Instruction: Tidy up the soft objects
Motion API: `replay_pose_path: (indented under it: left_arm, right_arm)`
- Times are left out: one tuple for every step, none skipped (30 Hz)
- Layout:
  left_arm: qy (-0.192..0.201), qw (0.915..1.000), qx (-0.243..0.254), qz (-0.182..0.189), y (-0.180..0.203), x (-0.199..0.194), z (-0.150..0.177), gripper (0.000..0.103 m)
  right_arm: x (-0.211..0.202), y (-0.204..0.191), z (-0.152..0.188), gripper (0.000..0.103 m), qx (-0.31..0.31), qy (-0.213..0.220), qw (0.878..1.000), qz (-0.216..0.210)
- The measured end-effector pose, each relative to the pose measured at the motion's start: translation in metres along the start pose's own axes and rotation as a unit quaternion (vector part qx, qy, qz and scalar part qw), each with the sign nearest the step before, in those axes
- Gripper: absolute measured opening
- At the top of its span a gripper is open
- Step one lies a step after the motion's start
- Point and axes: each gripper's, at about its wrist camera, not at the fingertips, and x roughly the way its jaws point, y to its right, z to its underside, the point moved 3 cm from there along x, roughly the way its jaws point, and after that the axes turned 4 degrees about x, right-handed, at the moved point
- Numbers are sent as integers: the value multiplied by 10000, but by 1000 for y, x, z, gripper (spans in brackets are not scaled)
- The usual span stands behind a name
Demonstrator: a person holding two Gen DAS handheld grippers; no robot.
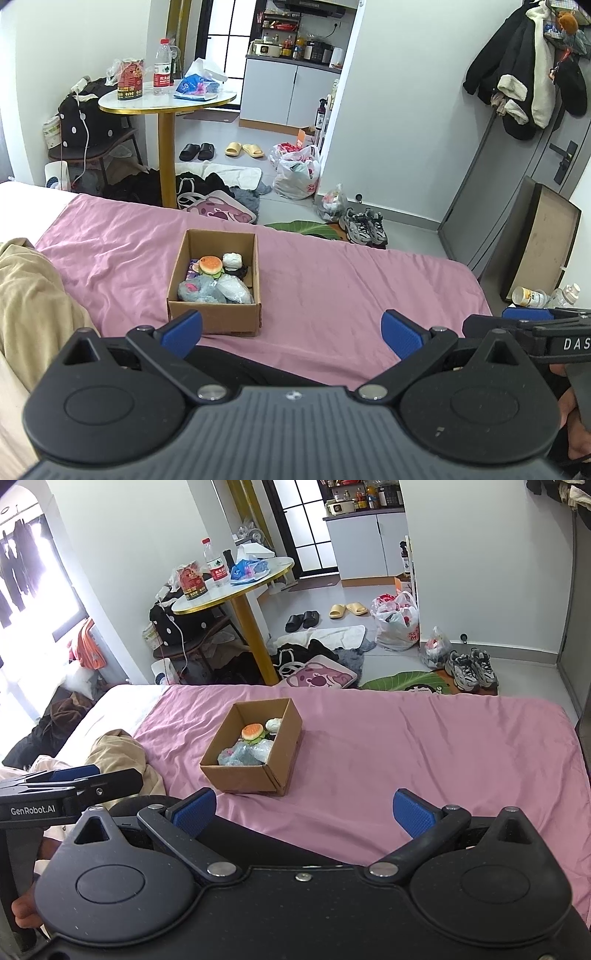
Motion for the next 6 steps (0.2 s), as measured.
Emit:
replay_pose_path:
  left_arm:
    - [2,10000,-6,-12,0,1,-1,102]
    - [6,10000,-20,-24,0,1,-2,102]
    - [5,10000,-38,-28,-1,2,-2,102]
    - [9,10000,-64,-20,-2,3,-2,102]
    - [21,10000,-79,-10,-2,4,-3,102]
    - [43,10000,-90,-3,-2,4,-4,102]
  right_arm:
    - [0,-1,0,103,-13,-3,10000,-1]
    - [1,0,-1,103,-17,-1,10000,-6]
    - [1,0,0,103,-32,-2,10000,-1]
    - [1,-1,0,103,-23,-3,10000,2]
    - [1,-1,0,103,-17,-8,10000,3]
    - [1,-1,0,103,-13,-9,10000,-4]
